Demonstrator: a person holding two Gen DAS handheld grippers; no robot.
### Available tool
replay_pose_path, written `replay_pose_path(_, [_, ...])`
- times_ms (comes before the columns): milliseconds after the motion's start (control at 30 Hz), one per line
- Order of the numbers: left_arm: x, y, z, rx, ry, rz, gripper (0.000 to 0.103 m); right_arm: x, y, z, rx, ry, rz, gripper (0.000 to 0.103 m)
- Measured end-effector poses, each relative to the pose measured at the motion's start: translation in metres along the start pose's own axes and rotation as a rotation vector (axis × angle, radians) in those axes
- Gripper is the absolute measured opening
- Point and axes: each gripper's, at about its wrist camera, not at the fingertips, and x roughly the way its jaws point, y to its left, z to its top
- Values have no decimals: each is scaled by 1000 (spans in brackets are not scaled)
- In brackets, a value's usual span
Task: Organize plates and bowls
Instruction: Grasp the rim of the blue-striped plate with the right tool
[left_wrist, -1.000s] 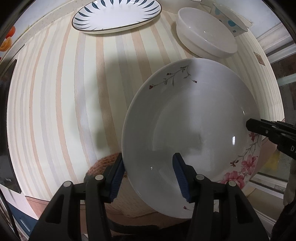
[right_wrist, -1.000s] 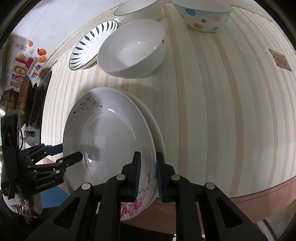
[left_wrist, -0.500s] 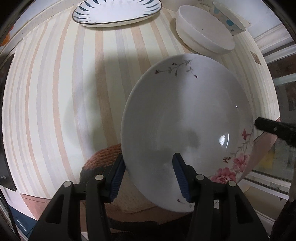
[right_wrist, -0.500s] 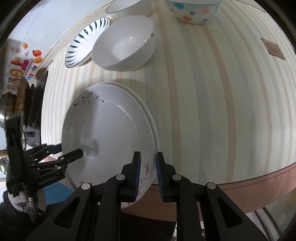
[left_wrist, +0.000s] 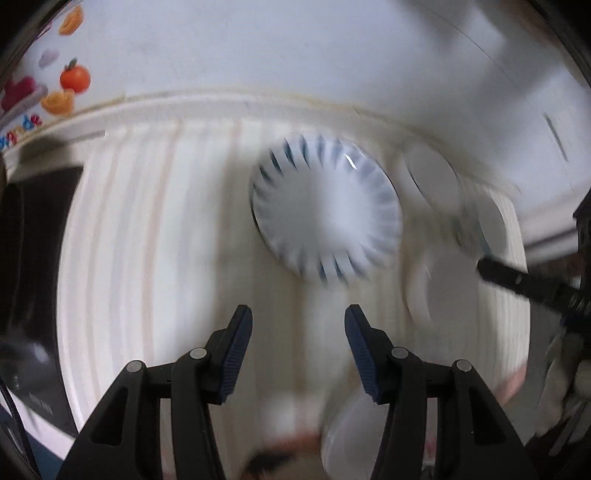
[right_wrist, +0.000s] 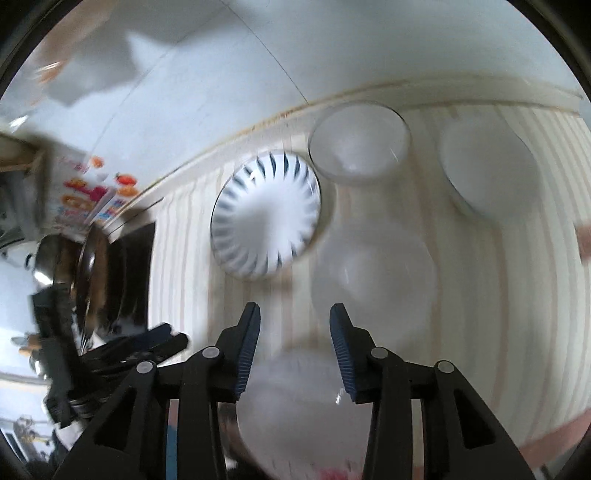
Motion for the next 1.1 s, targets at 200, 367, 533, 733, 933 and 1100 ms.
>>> replay_pose_path(200, [55, 22, 64, -24, 64, 50, 50, 72, 16, 67, -14, 62, -112, 42])
replay_pose_path(367, [94, 19, 85, -10, 132, 73, 50, 112, 8, 82, -27, 120, -209, 39])
replay_pose_path(533, [118, 15, 89, 23, 148, 26, 40, 136, -2, 87, -20, 155, -246, 26])
replay_pose_path(733, [115, 12, 81, 28, 117, 39, 33, 148, 0, 85, -56, 123, -269, 14])
replay_pose_path(933, [96, 11, 72, 40, 76, 41, 32, 135, -2, 78, -69, 89, -248, 14])
replay_pose_path(1100, [70, 11, 63, 43, 48, 20, 32, 111, 10, 71, -89, 55, -237, 14])
